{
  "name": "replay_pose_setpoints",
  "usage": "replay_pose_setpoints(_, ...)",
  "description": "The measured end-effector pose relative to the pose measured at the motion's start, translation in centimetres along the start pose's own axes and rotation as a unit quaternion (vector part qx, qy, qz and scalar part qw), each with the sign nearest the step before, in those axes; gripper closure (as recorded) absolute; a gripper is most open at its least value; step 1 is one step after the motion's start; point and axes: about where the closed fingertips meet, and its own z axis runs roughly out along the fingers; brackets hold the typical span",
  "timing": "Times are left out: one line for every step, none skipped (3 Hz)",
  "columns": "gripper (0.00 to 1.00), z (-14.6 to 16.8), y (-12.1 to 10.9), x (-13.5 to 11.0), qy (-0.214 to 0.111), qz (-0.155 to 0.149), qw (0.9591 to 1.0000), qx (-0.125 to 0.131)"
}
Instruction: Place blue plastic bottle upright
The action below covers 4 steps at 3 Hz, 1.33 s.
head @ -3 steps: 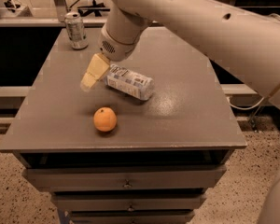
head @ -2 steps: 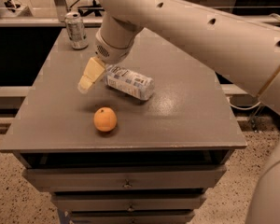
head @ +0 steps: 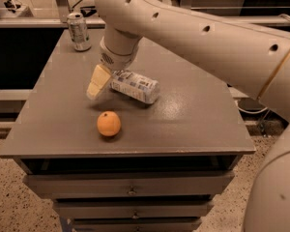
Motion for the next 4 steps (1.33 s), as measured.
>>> replay_pose_setpoints(0.11, 0.3, -0.6, 0.7, 0.01, 0.001, 0.9998, 0.015)
replay_pose_setpoints(0.34, 0.2, -0.9, 1.1, 0.012, 0.003, 0.9997, 0.022)
replay_pose_setpoints(0.57, -0.6, -1.2, 0.9, 0.0, -0.002, 0.9997, 0.024)
replay_pose_setpoints(0.81, -3.0, -1.6, -0.3, -0.037, -0.014, 0.999, 0.023)
